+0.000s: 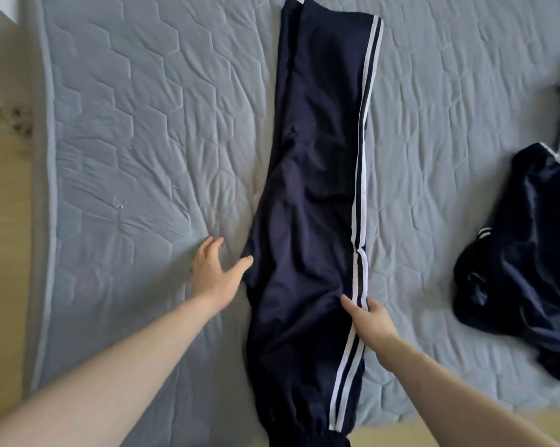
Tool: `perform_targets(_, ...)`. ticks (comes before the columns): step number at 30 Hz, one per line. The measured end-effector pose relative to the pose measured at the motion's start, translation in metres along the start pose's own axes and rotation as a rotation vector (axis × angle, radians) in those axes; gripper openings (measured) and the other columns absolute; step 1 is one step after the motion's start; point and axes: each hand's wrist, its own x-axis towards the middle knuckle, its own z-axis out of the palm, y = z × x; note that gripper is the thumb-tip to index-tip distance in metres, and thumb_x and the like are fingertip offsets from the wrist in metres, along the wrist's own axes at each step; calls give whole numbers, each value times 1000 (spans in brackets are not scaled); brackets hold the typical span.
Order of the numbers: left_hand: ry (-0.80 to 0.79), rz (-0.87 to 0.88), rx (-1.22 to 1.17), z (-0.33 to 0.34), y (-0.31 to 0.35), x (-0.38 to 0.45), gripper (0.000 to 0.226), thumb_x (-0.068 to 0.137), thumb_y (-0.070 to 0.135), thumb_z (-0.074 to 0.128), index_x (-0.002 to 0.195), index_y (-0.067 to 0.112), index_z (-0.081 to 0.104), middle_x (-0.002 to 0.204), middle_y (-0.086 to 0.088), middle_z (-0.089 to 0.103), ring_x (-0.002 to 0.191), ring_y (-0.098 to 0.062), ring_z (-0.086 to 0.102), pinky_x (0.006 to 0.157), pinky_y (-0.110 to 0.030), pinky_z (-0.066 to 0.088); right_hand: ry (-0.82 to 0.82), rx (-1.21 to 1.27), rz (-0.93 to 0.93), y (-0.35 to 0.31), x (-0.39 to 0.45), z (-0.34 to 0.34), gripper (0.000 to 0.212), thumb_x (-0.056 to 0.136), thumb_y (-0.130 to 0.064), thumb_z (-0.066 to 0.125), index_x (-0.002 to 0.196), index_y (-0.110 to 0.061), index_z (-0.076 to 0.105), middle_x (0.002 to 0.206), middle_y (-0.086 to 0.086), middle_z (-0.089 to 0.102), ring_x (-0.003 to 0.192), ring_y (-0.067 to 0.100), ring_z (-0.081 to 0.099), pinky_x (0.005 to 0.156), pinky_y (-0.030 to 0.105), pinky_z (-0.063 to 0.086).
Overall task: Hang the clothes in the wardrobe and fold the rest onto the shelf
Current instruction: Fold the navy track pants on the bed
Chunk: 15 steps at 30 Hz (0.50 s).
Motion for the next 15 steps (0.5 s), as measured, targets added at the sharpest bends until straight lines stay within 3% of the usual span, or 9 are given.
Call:
perform_targets(3, -85, -183, -163, 23, -16, -73, 99, 60, 75, 64, 140, 18, 54, 140, -2, 51, 133, -22, 49, 116, -44, 38, -112, 44, 96, 25, -30, 6, 22, 97, -44, 67, 106, -26, 60, 96, -13, 66, 84, 6, 61, 82, 29, 46)
perform_targets(5, -180, -314, -224, 38, -31, -109, 80, 62, 68, 74, 124, 19, 60, 122, 2, 64, 118, -22, 61, 105, -42, 47, -137, 44, 121, 49, -41, 12, 28, 95, -38, 71, 114, -19, 65, 99, -9, 71, 89, 10, 67, 77, 28, 49)
perform_targets(8, -369, -424, -221, 55, -50, -153, 62, 67, 58, 80, 119, 28, 64, 113, 10, 71, 106, -18, 67, 96, -36, 52, -167, 1, 143, 81, -55, 16, 31, 93, -24, 74, 122, -14, 66, 103, -5, 73, 94, 14, 70, 87, 32, 53)
perform_targets(12, -459, -495, -238, 62, -63, -190, 25, 84, 41, 79, 101, 24, 72, 100, 7, 75, 88, -9, 68, 67, -20, 49, -181, 4, 185, 114, -73, 20, 30, 94, -31, 74, 120, -19, 67, 107, -4, 76, 98, 18, 73, 97, 40, 57)
perform_targets(15, -493, -529, -234, 57, -68, -210, 25, 88, 41, 75, 105, 23, 69, 105, 3, 74, 91, -12, 68, 69, -21, 51, -162, 8, 194, 132, -90, 19, 29, 95, -39, 70, 118, -23, 65, 107, -5, 76, 99, 18, 73, 99, 43, 57)
